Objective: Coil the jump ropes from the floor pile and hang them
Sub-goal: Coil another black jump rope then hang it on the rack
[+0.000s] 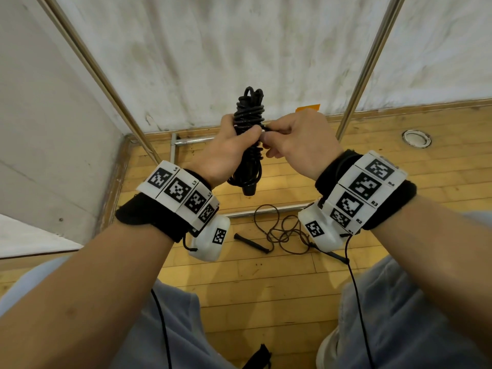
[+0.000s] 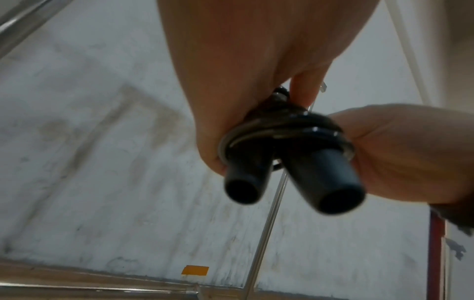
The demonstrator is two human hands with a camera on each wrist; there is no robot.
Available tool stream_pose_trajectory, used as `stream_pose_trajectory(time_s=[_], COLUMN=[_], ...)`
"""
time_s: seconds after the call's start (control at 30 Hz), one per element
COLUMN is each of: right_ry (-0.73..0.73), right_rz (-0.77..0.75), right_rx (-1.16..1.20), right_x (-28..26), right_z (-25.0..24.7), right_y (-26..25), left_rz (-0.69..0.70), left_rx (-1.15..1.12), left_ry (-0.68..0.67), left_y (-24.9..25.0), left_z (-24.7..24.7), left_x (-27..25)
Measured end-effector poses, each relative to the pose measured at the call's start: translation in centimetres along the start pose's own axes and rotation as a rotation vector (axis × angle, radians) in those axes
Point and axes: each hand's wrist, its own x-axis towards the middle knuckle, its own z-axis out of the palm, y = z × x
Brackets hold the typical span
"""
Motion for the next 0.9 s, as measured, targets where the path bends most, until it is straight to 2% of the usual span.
stream_pose_trajectory(time_s=[0.07, 0.2, 0.33, 0.4, 0.5, 0.6, 0.7, 0.77, 0.9], right_ry=[-0.045, -0.15, -0.099, -0.052, 0.026, 0.027, 0.06, 0.137, 0.131], right_rz=[0.008, 0.052, 0.102, 0.125, 0.122, 0.089, 0.017, -0.061, -0.264], right_rx=[0.007, 0.109, 0.275, 0.316, 0.254, 0.215, 0.2, 0.087, -0.152], right_x=[0.0, 0.0, -0.3, -0.3, -0.4, -0.7, -0.6, -0.2, -0.2], right_z=[0.2, 0.1, 0.2, 0.1, 0.4, 0.9, 0.4, 0.0, 0.0], right_y=[0.0, 0.3, 0.0, -0.2, -0.3, -0.6, -0.7, -0.4, 0.0], left_rz=[0.08, 0.1, 0.066, 0.048, 0.083, 0.134, 0.062, 0.0, -0.046], left_rx=[0.181, 0.199, 0.081, 0.122, 0.221, 0.23, 0.079, 0.023, -0.032], left_ry=[0.036, 0.077, -0.035, -0.082, -0.04, 0.053, 0.047, 0.039, -0.027], left_y=[-0.4, -0.3, 0.0, 0.1, -0.2, -0.2, -0.3, -0.4, -0.3], left_z=[-0.2, -0.3, -0.6, -0.7, -0.3, -0.1, -0.6, -0.7, -0.9], left_x=[-0.1, -0.3, -0.6, -0.6, -0.5, -0.5, -0.3, -0.1, -0.2])
